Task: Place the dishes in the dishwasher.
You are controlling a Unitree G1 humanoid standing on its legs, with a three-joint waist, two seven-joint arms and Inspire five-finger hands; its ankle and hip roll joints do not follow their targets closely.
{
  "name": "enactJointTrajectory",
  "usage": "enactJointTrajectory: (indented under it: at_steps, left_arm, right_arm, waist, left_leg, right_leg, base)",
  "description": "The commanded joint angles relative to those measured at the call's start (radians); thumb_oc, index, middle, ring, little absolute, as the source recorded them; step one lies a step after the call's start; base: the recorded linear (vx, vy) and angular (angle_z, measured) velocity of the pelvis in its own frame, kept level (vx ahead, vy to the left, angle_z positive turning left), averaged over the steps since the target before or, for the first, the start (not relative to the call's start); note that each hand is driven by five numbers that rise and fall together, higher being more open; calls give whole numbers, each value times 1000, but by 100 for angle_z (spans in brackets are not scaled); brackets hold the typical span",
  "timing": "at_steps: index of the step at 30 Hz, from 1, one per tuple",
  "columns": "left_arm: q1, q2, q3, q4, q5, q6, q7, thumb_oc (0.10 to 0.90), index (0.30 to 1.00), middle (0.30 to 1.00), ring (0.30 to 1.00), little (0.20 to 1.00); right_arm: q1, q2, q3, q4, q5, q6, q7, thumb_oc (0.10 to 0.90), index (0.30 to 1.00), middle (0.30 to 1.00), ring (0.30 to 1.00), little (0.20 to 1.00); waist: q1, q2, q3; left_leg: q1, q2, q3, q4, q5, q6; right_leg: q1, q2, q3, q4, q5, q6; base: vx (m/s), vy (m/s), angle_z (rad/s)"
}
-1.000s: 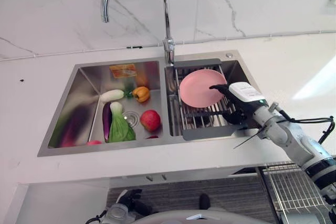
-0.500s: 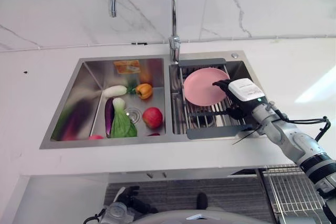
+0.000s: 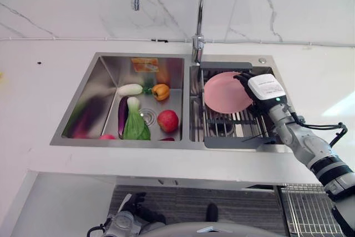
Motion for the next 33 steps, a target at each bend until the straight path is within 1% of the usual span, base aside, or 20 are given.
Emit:
enactJointTrajectory:
  at_steps: [1,6,14,17,22,23,29,30,33]
  left_arm:
    - [-13,41,-69,38,19,-17,13,800,900,900,900,900]
    - [-14,42,-72,32,19,-16,15,800,900,900,900,900]
    - [-11,40,-75,26,30,-15,21,800,900,900,900,900]
    - [-11,40,-74,25,35,-14,24,800,900,900,900,900]
    - [-10,41,-66,25,40,-6,37,800,900,900,900,900]
    - [-10,41,-66,25,40,-6,37,800,900,900,900,900]
    - [1,36,-32,27,42,2,51,800,900,900,900,900]
    - [4,35,-25,27,44,3,55,800,900,900,900,900]
    - [6,35,-19,11,56,0,71,800,900,900,900,900]
  right_arm:
    - [-131,56,17,23,-6,-17,-67,400,300,300,300,300]
    - [-125,69,14,14,2,-20,-72,400,300,300,300,300]
    - [-102,85,-14,-48,27,-35,-96,400,300,300,300,300]
    - [-96,92,-32,-87,45,-43,-103,400,300,300,300,300]
    - [-77,95,-100,-197,87,-49,-128,400,300,300,300,300]
    - [-77,95,-100,-197,87,-49,-128,400,300,300,300,300]
    - [-21,59,-244,-379,110,-47,-167,400,300,300,300,300]
    - [-14,47,-280,-407,112,-45,-181,400,300,300,300,300]
    - [26,6,-374,-493,99,-41,-205,400,300,300,300,300]
  waist:
    - [32,-88,-18]
    - [33,-87,-15]
    - [31,-83,-18]
    - [30,-83,-18]
    - [24,-84,-21]
    - [24,-84,-21]
    - [5,-86,-34]
    - [-4,-85,-35]
    - [-11,-88,-36]
  left_leg:
    - [-11,-62,-31,4,-35,20]
    - [-12,-64,-36,4,-35,21]
    - [-8,-64,-36,4,-37,23]
    - [-6,-65,-35,4,-38,24]
    - [-1,-64,-26,4,-39,24]
    - [-1,-64,-26,4,-39,24]
    - [14,-64,6,5,-46,31]
    - [16,-67,15,7,-48,33]
    - [19,-74,35,8,-52,40]
  right_leg:
    - [63,-47,21,15,-126,59]
    - [63,-48,20,15,-127,58]
    - [66,-50,22,15,-127,58]
    - [66,-50,22,15,-127,58]
    - [68,-49,25,15,-126,57]
    - [68,-49,25,15,-126,57]
    - [65,-46,51,15,-113,65]
    - [63,-47,56,15,-108,67]
    - [56,-51,73,17,-96,74]
  base:
    - [0,0,0]
    - [-1,4,2]
    - [-1,1,0]
    - [0,0,0]
    - [-13,3,0]
    - [0,0,0]
    - [-36,23,-6]
    - [-51,47,-20]
    - [-56,70,-24]
